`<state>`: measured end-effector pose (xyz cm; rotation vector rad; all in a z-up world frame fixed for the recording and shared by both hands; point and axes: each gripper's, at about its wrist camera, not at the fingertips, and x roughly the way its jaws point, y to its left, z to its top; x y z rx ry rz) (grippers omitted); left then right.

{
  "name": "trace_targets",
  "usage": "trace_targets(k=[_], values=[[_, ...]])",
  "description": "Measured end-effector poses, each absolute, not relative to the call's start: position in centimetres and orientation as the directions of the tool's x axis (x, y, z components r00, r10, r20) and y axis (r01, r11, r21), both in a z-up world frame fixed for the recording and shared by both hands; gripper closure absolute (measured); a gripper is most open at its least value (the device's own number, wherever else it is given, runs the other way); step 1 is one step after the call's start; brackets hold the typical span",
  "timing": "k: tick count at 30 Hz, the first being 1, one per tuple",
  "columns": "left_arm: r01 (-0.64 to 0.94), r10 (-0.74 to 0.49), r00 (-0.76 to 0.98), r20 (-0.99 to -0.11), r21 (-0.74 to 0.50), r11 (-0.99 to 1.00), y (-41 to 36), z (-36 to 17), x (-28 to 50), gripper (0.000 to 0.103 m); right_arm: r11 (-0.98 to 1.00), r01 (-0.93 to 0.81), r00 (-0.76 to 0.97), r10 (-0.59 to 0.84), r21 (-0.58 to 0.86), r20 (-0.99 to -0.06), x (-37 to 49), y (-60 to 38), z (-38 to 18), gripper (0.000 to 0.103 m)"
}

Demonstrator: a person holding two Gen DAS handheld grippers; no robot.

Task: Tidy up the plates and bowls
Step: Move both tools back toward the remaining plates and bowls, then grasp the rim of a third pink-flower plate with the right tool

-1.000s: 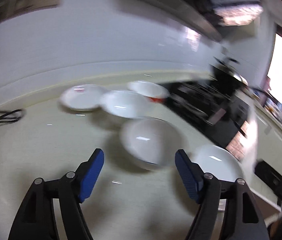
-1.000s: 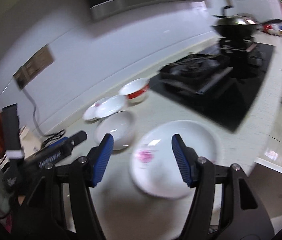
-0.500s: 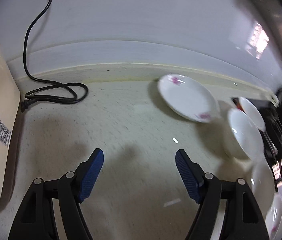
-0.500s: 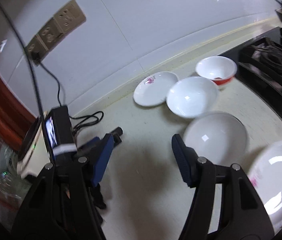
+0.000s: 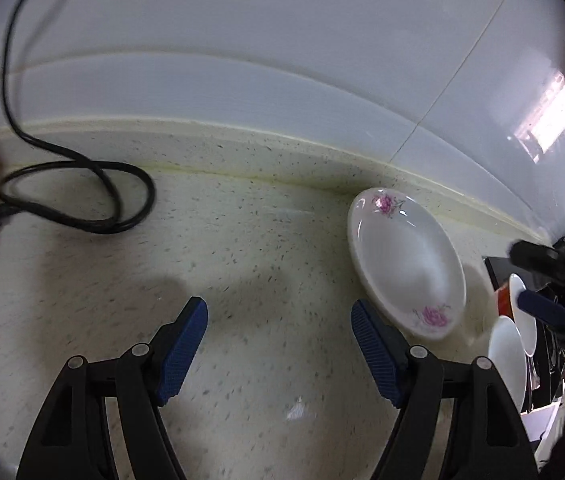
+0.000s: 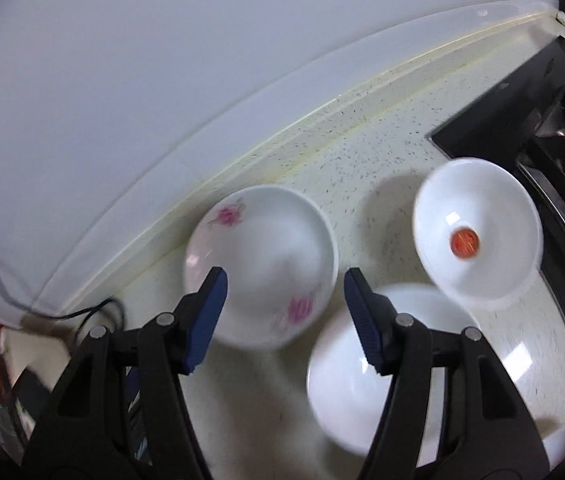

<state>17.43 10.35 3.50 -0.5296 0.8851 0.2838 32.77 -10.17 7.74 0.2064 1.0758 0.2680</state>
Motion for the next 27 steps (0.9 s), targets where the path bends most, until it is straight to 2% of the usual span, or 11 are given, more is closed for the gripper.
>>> trace_targets(k=[7,8,11,17,19,21,23,24,25,27], values=[[-0.408,0.029,0.613,-0.789,-0.285,0.867,9.0,2.5,20.9,0.027,0.966,-0.044,0.364,0.252,0.253,-0.897,38.3,-8.6,4.3,0.039],[-0.405,0.033,0.614,-0.789,-0.279,0.871,8.9,2.5,21.3,0.027,0.970,-0.041,0.364,0.237,0.239,-0.901,38.7,-8.4,4.0,0.035],[-0.390,0.027,0.625,-0.780,-0.282,0.877,8.7,2.7,22.4,0.027,0.980,-0.052,0.367,0.196,0.190,-0.910,39.7,-7.9,3.7,0.031],[-0.397,0.034,0.624,-0.781,-0.279,0.874,8.8,2.8,23.7,0.027,0.983,-0.068,0.324,0.182,0.169,-0.928,41.3,-7.7,2.2,0.033],[-0.406,0.038,0.620,-0.784,-0.279,0.870,8.8,2.7,23.9,0.027,0.987,-0.080,0.318,0.155,0.137,-0.935,41.2,-7.1,1.8,0.042],[-0.417,0.069,0.603,-0.795,-0.240,0.876,8.8,2.7,23.9,0.027,0.990,-0.115,0.328,0.112,0.078,-0.938,40.8,-6.3,1.9,0.066],[-0.435,0.092,0.592,-0.800,-0.221,0.873,9.0,2.6,23.6,0.028,0.983,-0.155,0.324,0.140,0.094,-0.936,40.2,-5.7,2.1,0.077],[-0.433,0.087,0.597,-0.798,-0.229,0.872,9.3,2.6,23.3,0.029,0.981,-0.172,0.324,0.146,0.093,-0.935,39.9,-5.3,2.2,0.078],[-0.430,0.083,0.596,-0.799,-0.231,0.873,9.4,2.6,23.0,0.032,0.977,-0.197,0.323,0.140,0.078,-0.936,39.4,-4.7,2.3,0.079],[-0.434,0.100,0.583,-0.806,-0.205,0.877,9.8,2.8,22.3,0.055,0.969,-0.245,0.328,0.109,0.027,-0.939,38.1,-3.2,2.4,0.082]])
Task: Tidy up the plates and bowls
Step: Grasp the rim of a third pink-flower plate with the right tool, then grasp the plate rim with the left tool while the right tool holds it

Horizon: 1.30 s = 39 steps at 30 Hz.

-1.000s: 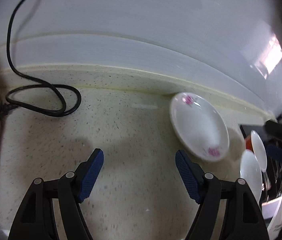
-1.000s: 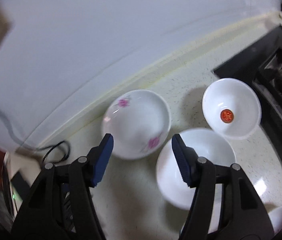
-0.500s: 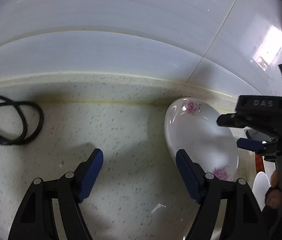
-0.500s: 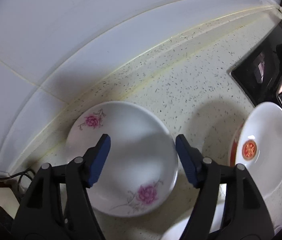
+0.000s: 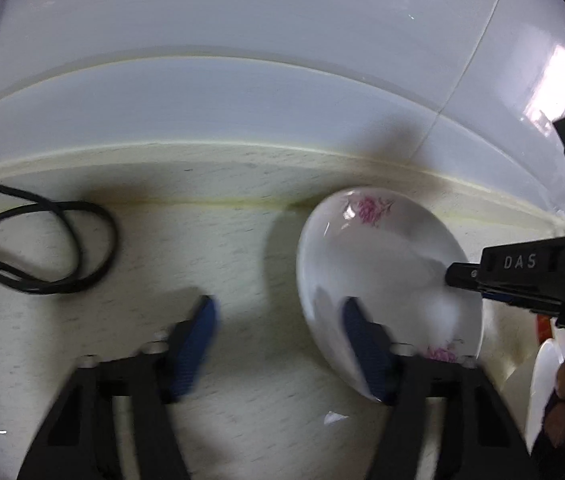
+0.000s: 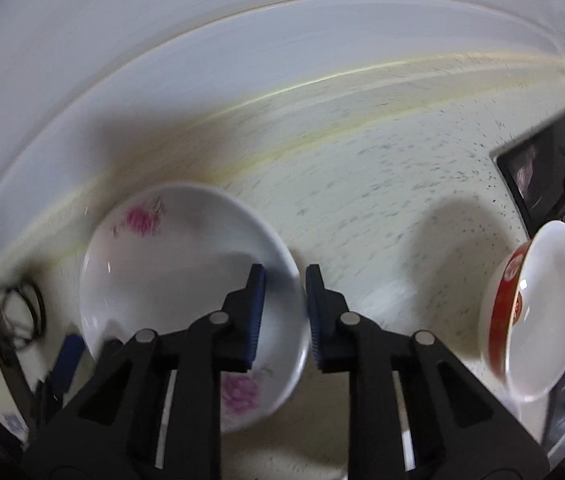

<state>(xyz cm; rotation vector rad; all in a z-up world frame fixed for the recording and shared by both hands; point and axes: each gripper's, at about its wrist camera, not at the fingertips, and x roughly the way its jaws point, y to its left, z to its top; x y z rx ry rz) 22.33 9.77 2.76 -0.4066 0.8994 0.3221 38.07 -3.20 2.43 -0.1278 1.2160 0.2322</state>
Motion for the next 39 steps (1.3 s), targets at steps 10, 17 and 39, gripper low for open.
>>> trace_targets(k=[10,17,39], values=[[-0.439,0.103,0.570,-0.815,-0.197,0.877,11.5,3.5,14.8,0.079,0.916,-0.400,0.367,0.134,-0.027,-0.920,27.8,-0.3,2.6,0.089],[-0.400,0.101,0.566,-0.818,-0.165,0.901,10.5,3.4,8.6,0.080,0.907,-0.415,0.372,0.237,0.068,-0.898,20.2,-1.9,2.2,0.089],[-0.388,0.131,0.656,-0.744,-0.183,0.903,12.0,2.7,6.2,0.043,0.881,-0.258,0.457,0.472,0.395,-0.754,17.2,-4.4,-1.9,0.079]])
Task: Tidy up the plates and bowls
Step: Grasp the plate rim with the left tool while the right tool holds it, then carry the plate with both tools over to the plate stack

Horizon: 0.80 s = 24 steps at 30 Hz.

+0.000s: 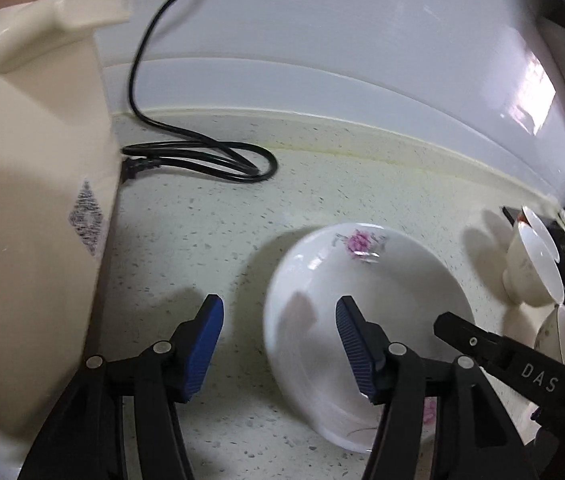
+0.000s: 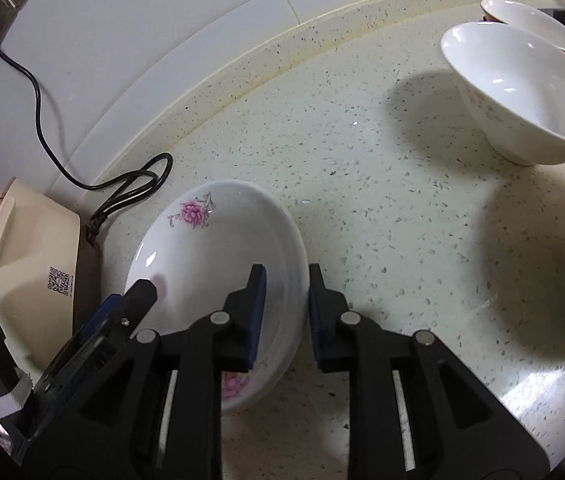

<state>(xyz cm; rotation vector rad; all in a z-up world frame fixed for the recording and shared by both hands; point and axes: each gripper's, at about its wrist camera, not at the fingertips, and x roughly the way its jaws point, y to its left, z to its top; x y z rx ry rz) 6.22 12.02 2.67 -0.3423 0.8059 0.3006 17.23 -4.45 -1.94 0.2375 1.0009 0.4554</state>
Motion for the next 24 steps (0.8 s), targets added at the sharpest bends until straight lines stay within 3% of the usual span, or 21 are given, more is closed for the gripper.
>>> trace_targets(k=[10,12,24], values=[[-0.344,0.139,0.643,-0.753,-0.122,0.931,11.7,2.1,5.3,0.045,0.889,-0.310,0.505,0.455,0.338,-0.733,15.9,-4.3,-1.8,0.084],[-0.322,0.115,0.655,-0.747,-0.138,0.937,11.6,2.0,5.3,0.063,0.889,-0.318,0.516,0.454,0.329,-0.727,15.7,-4.3,-1.8,0.086],[-0.336,0.153,0.645,-0.749,-0.098,0.937,11.4,2.2,4.8,0.077,0.887,-0.329,0.523,0.458,0.325,-0.719,12.8,-5.5,-1.9,0.087]])
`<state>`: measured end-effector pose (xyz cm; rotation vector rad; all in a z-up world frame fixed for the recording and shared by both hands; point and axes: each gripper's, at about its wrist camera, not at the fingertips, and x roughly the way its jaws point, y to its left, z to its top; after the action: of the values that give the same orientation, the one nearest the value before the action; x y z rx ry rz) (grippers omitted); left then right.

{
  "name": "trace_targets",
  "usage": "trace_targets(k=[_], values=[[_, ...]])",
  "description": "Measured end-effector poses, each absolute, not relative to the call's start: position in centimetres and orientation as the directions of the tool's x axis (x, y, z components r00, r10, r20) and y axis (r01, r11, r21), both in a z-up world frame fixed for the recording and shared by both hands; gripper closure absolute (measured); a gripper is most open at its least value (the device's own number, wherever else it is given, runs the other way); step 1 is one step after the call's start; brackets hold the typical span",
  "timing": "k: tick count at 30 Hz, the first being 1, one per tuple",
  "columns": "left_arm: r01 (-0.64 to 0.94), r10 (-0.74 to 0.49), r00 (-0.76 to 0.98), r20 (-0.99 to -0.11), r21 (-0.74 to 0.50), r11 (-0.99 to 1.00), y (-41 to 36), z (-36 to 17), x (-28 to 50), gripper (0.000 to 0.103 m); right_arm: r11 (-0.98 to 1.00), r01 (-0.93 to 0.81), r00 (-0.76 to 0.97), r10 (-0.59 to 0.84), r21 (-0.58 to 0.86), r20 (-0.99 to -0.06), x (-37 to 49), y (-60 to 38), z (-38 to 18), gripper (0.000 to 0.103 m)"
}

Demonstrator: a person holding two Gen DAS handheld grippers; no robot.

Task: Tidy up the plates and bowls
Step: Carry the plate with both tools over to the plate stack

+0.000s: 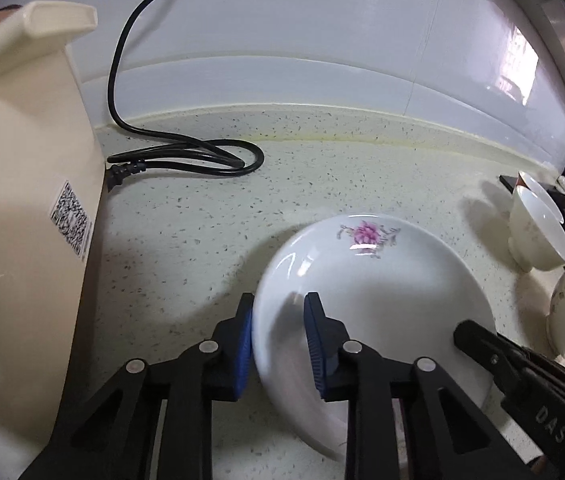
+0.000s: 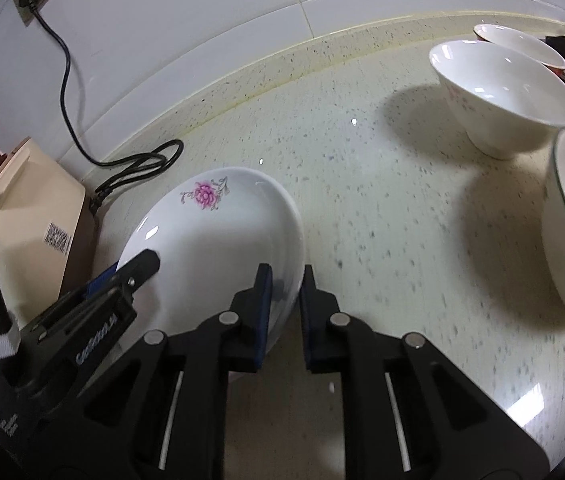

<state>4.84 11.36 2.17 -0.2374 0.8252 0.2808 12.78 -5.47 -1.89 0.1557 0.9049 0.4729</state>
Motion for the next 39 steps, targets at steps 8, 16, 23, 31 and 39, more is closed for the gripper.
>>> trace_targets(k=[8,16,23,31,39], values=[[-0.301,0.148,0.636,-0.757,-0.067,0.951,9.1,2.4,3.5,0.078,0.890,-0.301,0.526,0.454,0.341,-0.719,9.8,-8.1,-2.0,0.087],[-0.273,0.138,0.621,-0.771,-0.049,0.961,6.4,2.7,2.2,0.078,0.893,-0.272,0.534,0.450,0.358,-0.716,7.3,-10.8,-2.2,0.086],[-0.275,0.134,0.625,-0.769,-0.056,0.960,6.0,2.4,0.0,0.078,0.885,-0.278,0.533,0.466,0.374,-0.706,5.5,-11.4,-2.3,0.086],[-0.235,0.108,0.669,-0.736,-0.071,0.969,5.1,3.4,-1.8,0.078,0.882,-0.280,0.560,0.471,0.378,-0.682,3.0,-12.8,-1.7,0.086],[-0.206,0.040,0.679,-0.733,-0.138,0.969,4.5,3.6,-3.6,0.078,0.870,-0.283,0.573,0.490,0.403,-0.657,0.2,-14.6,-1.0,0.085]])
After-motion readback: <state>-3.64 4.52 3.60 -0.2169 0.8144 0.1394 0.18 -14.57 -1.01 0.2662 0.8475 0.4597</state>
